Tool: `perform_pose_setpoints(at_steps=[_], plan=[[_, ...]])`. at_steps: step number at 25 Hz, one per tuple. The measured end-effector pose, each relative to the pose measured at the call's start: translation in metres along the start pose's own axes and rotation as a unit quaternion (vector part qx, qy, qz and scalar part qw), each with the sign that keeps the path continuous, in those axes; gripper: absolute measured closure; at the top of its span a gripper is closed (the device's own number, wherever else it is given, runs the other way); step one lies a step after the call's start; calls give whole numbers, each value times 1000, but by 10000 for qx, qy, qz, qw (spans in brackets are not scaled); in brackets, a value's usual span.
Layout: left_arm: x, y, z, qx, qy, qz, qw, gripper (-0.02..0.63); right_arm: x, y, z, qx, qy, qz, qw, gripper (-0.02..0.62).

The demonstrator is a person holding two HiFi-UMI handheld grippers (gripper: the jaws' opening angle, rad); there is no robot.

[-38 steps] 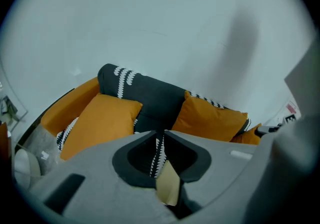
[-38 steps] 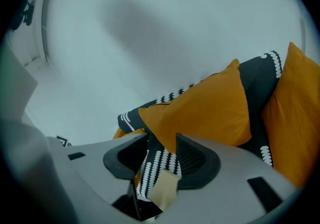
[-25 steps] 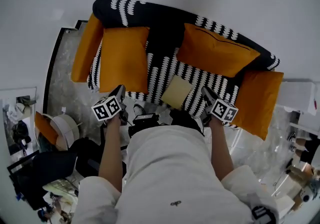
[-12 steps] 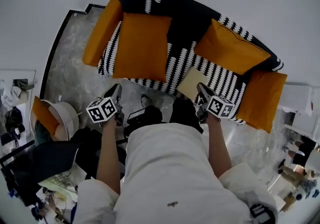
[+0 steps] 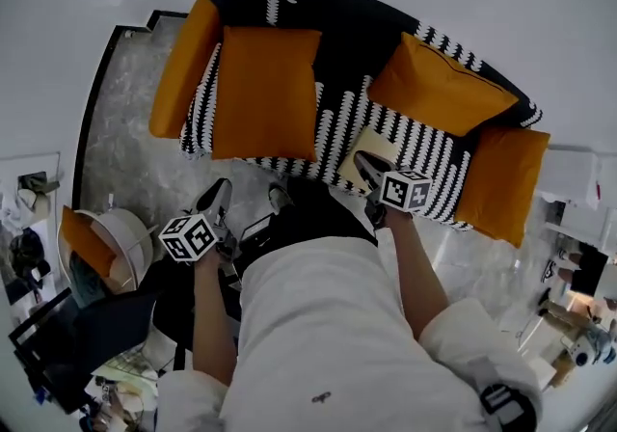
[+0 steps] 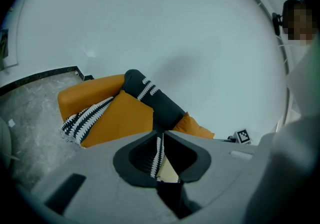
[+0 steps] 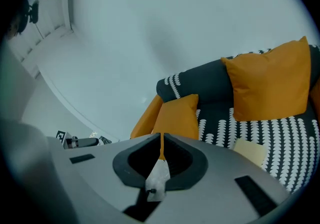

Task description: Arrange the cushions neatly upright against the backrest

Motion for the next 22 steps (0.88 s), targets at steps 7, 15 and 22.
perform_pose_setpoints(at_steps=[7, 15, 22], plan=[[6, -51, -8, 129, -390, -206, 9989, 554, -11, -34, -83, 471, -422, -150, 9979, 580], [9, -115, -31, -140, -684, -218, 9973, 554, -46, -68, -158, 1039, -732, -399, 9911, 463], [3, -138, -73, 223, -692, -483, 9962, 554, -68, -57, -212, 1557, -642, -428, 9848, 439]])
Point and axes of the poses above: the fingertips, and each gripper's own axes: z backward along the fingers, x to its left, y out of its underside, the point moved 1 cm from there along z, backward along the fingers, and after that the axes turned 8 degrees about x, right-handed, at the moved point
